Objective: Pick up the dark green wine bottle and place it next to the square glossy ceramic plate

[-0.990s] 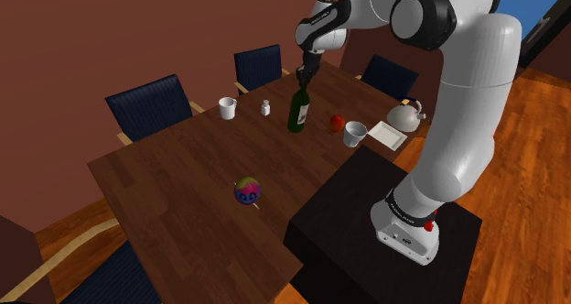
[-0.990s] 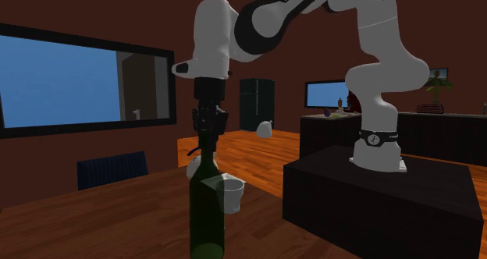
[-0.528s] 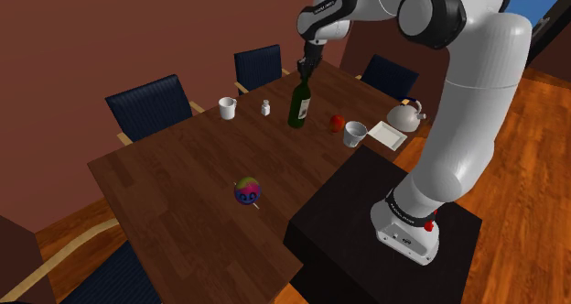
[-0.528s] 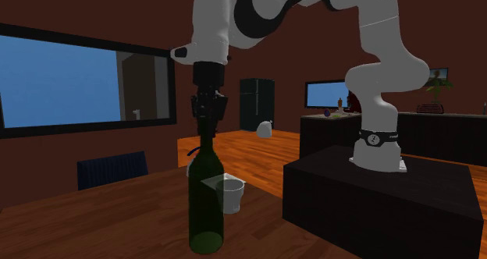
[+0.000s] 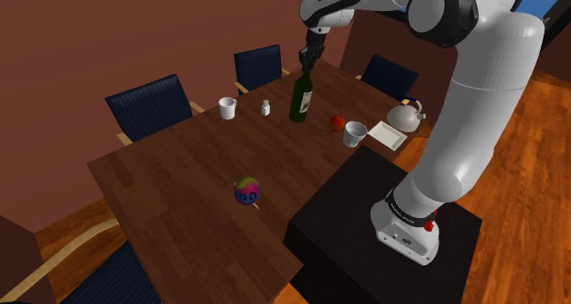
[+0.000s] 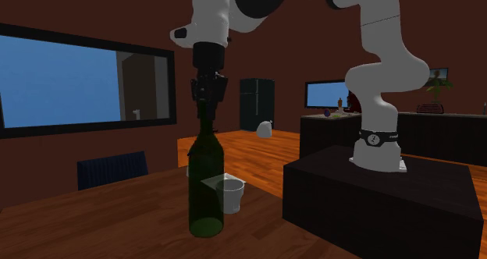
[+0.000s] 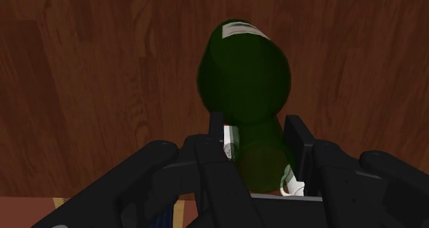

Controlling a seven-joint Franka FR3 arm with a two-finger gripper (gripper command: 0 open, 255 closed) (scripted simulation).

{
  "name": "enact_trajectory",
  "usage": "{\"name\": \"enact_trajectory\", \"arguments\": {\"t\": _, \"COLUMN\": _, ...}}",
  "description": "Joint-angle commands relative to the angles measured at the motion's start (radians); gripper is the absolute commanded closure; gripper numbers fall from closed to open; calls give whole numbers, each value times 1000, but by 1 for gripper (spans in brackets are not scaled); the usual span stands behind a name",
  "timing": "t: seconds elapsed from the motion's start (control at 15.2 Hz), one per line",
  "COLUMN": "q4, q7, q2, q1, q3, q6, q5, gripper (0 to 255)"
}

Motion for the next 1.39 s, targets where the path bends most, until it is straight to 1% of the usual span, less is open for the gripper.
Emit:
{"name": "enact_trajectory", "arguments": {"t": 0.0, "q4": 17, "q7": 4, "q2": -11, "q1": 1, "q3": -2, "q6": -27, "q5": -5, "gripper": 255}}
{"name": "enact_trajectory", "arguments": {"t": 0.66, "q4": 94, "q7": 19, "q2": -54, "q1": 4, "q3": -9, "q6": -146, "q5": -25, "gripper": 255}}
{"name": "enact_trajectory", "arguments": {"t": 1.32, "q4": 198, "q7": 29, "q2": -78, "q1": 3, "q3": -13, "q6": -272, "q5": -36, "gripper": 255}}
